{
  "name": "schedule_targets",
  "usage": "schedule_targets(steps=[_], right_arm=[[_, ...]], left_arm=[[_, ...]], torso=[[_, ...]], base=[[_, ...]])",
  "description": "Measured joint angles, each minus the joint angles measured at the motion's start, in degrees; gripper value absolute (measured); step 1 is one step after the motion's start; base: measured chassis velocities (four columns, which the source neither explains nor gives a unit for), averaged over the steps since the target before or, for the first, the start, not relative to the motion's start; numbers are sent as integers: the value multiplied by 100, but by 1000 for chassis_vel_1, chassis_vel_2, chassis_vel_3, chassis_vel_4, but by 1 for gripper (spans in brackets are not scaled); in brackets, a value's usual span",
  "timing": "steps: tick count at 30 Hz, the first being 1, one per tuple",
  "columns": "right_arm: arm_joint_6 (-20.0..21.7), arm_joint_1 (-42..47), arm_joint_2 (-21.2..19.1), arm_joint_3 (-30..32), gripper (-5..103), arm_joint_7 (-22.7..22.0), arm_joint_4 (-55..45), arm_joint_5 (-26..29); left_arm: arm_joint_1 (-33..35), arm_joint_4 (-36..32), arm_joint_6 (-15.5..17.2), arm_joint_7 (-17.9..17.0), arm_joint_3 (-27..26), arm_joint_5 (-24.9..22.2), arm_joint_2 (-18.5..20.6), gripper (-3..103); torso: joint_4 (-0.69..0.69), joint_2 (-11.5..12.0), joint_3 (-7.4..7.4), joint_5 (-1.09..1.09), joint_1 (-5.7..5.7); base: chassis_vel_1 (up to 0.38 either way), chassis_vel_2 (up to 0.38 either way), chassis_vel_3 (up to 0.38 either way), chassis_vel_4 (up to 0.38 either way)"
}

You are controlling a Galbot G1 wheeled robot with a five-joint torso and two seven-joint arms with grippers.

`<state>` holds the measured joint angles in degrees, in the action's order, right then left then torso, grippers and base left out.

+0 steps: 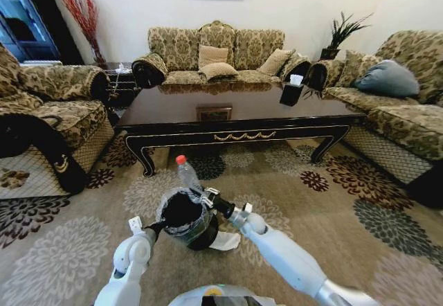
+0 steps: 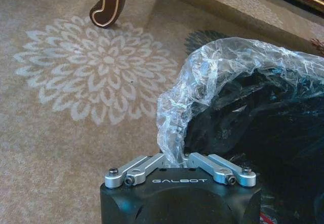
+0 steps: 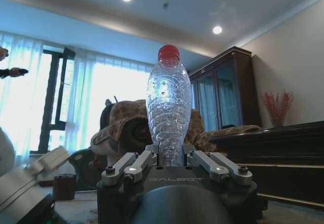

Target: Move to the front of the table and pick up the trash from the floor, then place it into the trash bin.

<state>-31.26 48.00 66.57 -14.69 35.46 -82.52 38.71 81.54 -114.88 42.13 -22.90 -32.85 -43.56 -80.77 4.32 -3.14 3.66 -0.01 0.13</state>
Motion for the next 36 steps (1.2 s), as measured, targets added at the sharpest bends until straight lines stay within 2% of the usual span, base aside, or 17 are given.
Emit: schedule_targets(steps=[7,9,11,12,15,16,18,21,24,27,30,33,36], right_arm=[[-77,94,-46,-10,20,1,86,-150],[-98,134,-82,3,18,1,89,-159],[-111,193,-130,9,27,6,89,-158],[-111,193,-130,9,27,6,89,-158],[-124,283,-133,18,43,13,82,-168],[-124,283,-133,18,43,13,82,-168],[-142,360,-98,29,54,16,73,-190],[-157,393,-78,35,59,16,67,-218],[-165,414,-76,52,75,16,61,-237],[-171,419,-82,68,81,16,59,-245],[-174,433,-86,115,96,7,59,-248],[-174,442,-88,168,99,-17,65,-248],[-81,452,-92,291,100,-248,85,-235]], left_arm=[[-8,-86,0,5,-41,-24,23,2],[4,-87,0,6,-51,-24,23,2],[22,-94,1,7,-60,-21,23,2],[22,-94,1,7,-60,-21,23,2],[44,-123,2,12,-97,-21,23,2],[44,-123,2,12,-97,-21,23,2],[63,-156,2,15,-134,-21,35,2],[83,-185,2,18,-158,-21,51,2],[115,-226,2,20,-211,-21,76,2],[134,-249,2,21,-238,-23,87,2],[166,-302,2,24,-294,-25,103,2],[183,-330,2,29,-366,-36,133,2],[201,-368,2,28,-537,-94,233,2]], torso=[[2,0,0,1,0],[1,0,0,1,0],[1,0,0,0,0],[1,0,0,0,0],[1,0,0,0,0],[1,0,0,0,0],[1,0,0,1,0],[1,0,0,1,0],[1,0,0,1,0],[1,0,0,0,0],[0,0,0,0,0],[1,0,0,0,0],[0,0,0,1,0]], base=[[0,0,0,0],[0,0,0,0],[0,0,0,0],[0,0,0,0],[0,0,0,0],[0,0,0,0],[0,0,0,0],[0,0,0,0],[0,0,0,0],[0,0,0,0],[0,0,0,0],[0,0,0,0],[0,0,0,0]])
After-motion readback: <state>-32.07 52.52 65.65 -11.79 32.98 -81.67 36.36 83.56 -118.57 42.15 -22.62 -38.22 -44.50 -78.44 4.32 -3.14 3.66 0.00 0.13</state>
